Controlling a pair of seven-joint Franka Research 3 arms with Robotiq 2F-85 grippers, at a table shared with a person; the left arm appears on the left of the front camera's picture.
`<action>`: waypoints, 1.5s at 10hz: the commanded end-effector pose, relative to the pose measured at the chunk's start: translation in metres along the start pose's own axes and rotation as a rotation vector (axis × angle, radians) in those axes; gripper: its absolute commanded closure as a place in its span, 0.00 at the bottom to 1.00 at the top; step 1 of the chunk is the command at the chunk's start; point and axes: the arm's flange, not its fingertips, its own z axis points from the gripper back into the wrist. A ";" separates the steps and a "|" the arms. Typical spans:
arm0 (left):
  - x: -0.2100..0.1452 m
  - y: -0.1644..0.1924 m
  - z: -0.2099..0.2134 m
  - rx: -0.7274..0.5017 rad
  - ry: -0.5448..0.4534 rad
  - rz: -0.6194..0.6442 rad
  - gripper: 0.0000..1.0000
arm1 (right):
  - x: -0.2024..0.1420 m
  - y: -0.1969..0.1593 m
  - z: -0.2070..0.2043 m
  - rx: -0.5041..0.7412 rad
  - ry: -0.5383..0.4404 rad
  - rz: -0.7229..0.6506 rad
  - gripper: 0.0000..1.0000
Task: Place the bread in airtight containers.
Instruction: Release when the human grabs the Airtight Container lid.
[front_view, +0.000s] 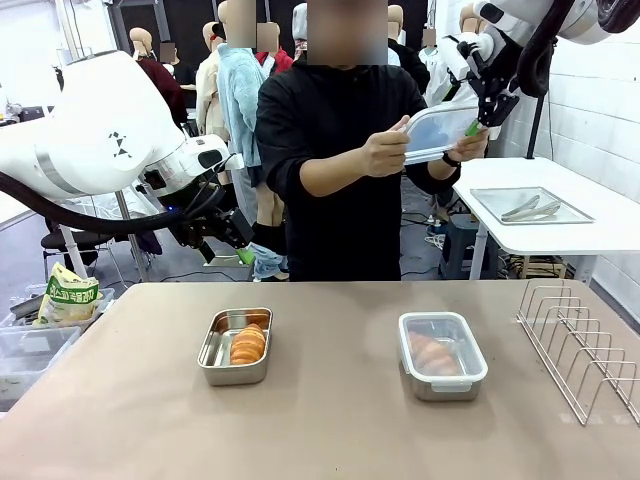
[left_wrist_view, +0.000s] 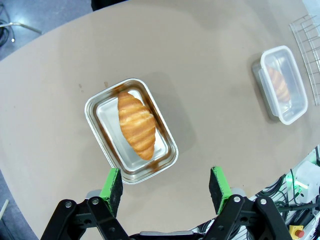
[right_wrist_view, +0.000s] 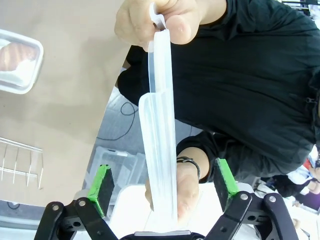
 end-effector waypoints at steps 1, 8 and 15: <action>-0.001 0.001 0.001 0.010 0.000 0.005 0.10 | 0.001 0.009 -0.001 -0.002 -0.011 0.006 0.00; -0.001 0.001 0.001 0.010 0.000 0.005 0.10 | 0.000 0.000 0.000 0.001 0.000 0.000 0.00; -0.001 0.001 0.001 0.010 0.000 0.005 0.10 | 0.000 0.000 0.000 0.001 0.000 0.000 0.00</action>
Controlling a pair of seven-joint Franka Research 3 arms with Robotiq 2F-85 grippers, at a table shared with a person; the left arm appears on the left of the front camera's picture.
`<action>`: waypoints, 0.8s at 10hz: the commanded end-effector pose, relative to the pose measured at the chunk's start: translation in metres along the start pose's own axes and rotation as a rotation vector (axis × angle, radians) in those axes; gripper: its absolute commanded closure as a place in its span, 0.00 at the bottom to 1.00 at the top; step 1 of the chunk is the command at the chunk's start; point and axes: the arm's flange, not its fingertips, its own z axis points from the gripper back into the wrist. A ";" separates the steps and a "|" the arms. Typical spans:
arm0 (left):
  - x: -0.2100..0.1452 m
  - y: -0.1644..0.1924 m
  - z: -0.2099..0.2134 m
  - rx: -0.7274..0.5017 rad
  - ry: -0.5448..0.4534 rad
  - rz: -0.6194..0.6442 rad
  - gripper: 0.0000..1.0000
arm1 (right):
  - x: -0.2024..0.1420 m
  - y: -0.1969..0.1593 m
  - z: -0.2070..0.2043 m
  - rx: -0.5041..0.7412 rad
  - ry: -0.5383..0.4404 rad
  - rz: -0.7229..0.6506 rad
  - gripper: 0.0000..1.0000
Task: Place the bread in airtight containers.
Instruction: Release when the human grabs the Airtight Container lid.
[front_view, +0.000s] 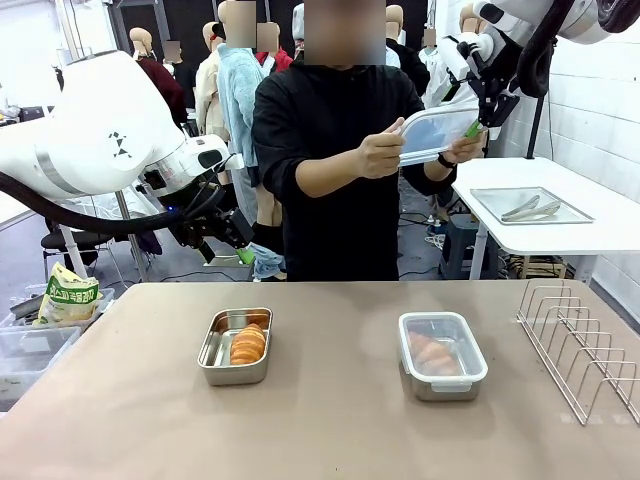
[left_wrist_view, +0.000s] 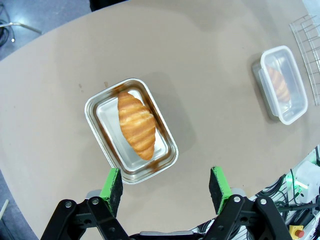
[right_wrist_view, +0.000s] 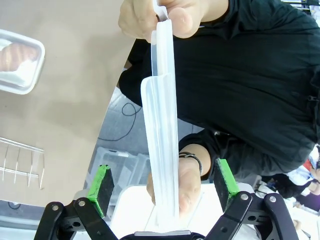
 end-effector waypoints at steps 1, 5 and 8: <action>-0.001 0.001 0.001 0.010 0.000 0.005 0.10 | -0.001 0.000 0.000 -0.005 0.003 0.000 0.00; -0.001 0.001 0.001 0.010 0.000 0.005 0.10 | -0.001 0.000 0.000 -0.005 0.003 0.000 0.00; -0.001 0.001 0.001 0.010 0.000 0.005 0.10 | -0.001 0.000 0.000 -0.005 0.003 0.000 0.00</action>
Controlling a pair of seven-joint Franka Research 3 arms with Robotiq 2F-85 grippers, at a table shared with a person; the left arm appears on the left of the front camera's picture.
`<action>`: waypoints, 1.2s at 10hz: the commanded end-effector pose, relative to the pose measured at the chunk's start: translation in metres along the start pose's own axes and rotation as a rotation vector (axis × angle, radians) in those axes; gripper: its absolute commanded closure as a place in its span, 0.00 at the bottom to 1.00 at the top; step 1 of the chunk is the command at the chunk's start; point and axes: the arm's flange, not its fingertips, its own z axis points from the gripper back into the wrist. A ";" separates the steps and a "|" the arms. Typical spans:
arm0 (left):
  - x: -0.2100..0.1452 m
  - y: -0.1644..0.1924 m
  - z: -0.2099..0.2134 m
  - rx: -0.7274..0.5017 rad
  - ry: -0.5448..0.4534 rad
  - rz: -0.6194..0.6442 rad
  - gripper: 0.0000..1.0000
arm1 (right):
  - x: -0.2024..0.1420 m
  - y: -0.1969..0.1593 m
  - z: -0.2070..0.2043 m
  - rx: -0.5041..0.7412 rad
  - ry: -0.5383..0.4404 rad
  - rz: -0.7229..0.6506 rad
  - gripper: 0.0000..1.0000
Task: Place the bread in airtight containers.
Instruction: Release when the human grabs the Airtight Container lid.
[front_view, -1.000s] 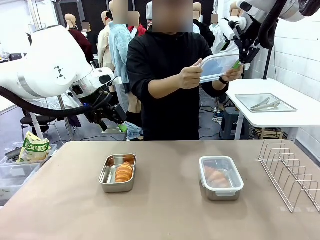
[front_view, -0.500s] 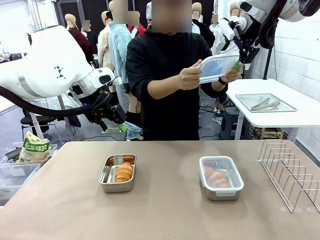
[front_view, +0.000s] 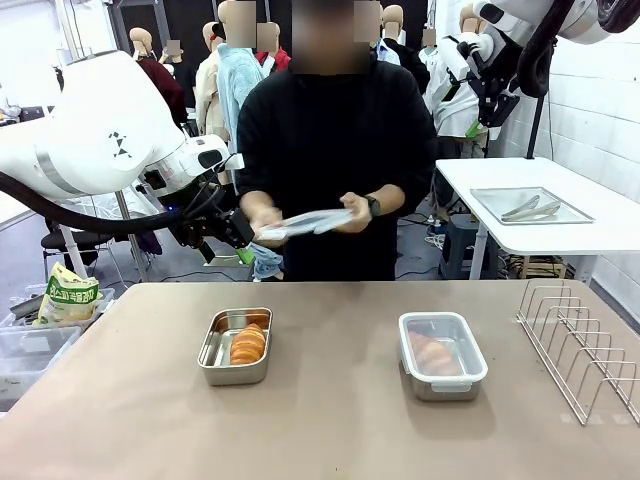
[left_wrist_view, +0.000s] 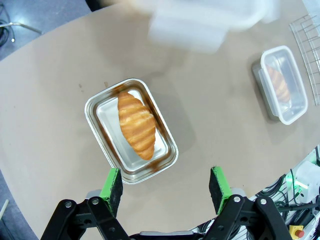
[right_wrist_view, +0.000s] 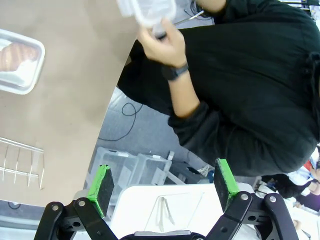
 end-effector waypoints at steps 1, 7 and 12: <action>-0.001 0.001 0.001 0.010 0.000 0.005 0.10 | -0.001 0.000 0.000 -0.005 0.003 0.000 0.00; -0.001 0.001 0.001 0.010 0.000 0.005 0.10 | -0.001 0.000 0.000 -0.005 0.003 0.000 0.00; -0.001 0.001 0.001 0.010 0.000 0.005 0.10 | -0.001 0.000 0.000 -0.005 0.003 0.000 0.00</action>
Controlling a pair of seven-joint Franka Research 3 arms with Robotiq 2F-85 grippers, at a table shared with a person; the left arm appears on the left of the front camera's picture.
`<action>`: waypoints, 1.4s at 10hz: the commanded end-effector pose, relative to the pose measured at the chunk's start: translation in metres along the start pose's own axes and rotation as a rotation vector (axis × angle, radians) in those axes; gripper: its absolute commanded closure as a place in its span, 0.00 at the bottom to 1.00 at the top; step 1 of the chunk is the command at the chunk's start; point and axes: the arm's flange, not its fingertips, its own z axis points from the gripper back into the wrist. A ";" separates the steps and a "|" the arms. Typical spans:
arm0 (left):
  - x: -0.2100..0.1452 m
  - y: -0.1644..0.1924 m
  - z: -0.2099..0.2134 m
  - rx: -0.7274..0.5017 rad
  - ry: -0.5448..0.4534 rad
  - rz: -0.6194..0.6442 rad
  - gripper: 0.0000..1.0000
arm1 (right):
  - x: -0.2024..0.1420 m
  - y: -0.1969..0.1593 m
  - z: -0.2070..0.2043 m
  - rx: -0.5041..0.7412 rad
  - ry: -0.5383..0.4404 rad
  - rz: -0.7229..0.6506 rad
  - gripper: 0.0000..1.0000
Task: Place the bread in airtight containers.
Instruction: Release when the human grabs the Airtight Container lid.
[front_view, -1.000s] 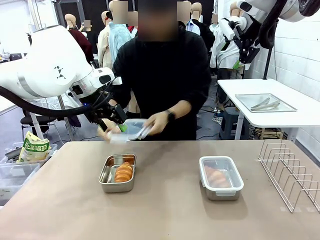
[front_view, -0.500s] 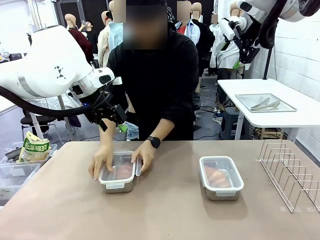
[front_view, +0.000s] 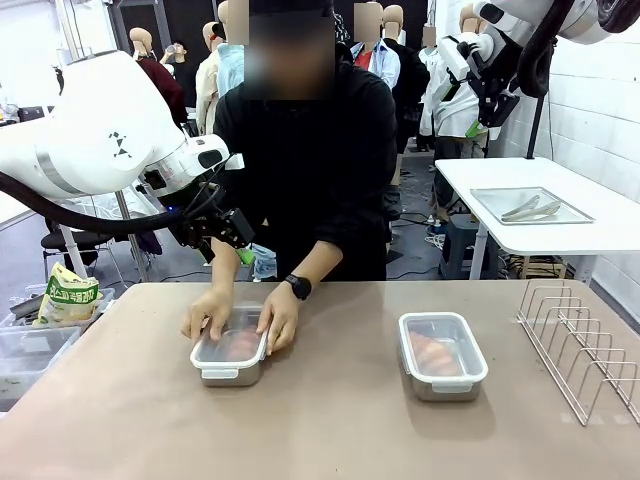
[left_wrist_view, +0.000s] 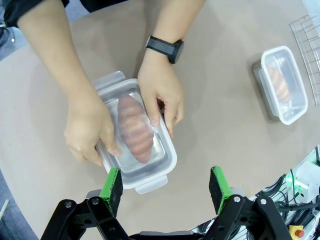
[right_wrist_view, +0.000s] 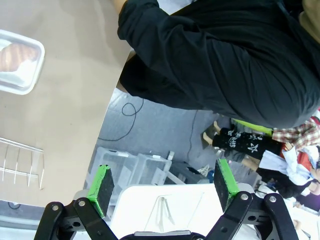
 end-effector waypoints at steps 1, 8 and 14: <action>-0.001 0.001 0.001 0.010 0.000 0.005 0.10 | -0.001 0.000 0.000 -0.005 0.003 0.000 0.00; -0.001 0.001 0.001 0.010 0.000 0.005 0.10 | -0.001 0.000 0.000 -0.005 0.003 0.000 0.00; -0.001 0.001 0.001 0.010 0.000 0.005 0.10 | -0.001 0.000 0.000 -0.005 0.003 0.000 0.00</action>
